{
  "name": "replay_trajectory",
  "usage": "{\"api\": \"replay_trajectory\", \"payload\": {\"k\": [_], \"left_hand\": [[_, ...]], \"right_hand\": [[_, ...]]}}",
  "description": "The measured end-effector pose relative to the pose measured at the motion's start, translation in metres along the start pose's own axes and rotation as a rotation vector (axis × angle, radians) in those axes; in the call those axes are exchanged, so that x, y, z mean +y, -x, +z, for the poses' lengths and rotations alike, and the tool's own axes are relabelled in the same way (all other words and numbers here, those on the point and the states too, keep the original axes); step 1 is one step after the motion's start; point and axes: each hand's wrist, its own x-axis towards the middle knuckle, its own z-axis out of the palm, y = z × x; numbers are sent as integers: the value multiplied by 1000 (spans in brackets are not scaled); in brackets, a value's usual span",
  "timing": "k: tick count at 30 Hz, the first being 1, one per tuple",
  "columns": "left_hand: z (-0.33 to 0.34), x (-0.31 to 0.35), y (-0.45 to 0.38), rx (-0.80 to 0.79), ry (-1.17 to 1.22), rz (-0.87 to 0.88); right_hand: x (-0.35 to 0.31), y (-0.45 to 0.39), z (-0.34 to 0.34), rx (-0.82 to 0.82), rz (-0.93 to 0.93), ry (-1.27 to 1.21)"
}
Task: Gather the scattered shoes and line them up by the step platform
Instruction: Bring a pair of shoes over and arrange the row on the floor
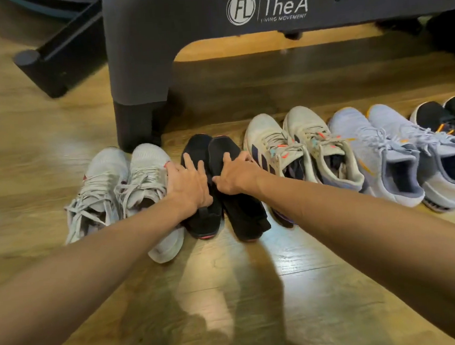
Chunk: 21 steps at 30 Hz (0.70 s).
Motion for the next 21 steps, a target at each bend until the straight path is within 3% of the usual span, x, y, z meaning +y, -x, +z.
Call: {"api": "replay_trajectory", "payload": {"k": [7,12,17,21], "left_hand": [[-3,-3,17,10,0,1],[1,-5,22,69,-25,18],[4,-6,25,-9,-82,71],[8,-6,25,33,-77,55]], "right_hand": [[-10,13,3,169,114,-61],[-15,14,9,215,145,-9],[-24,9,13,262,198,36],[-25,9,8,255,204,44]]}}
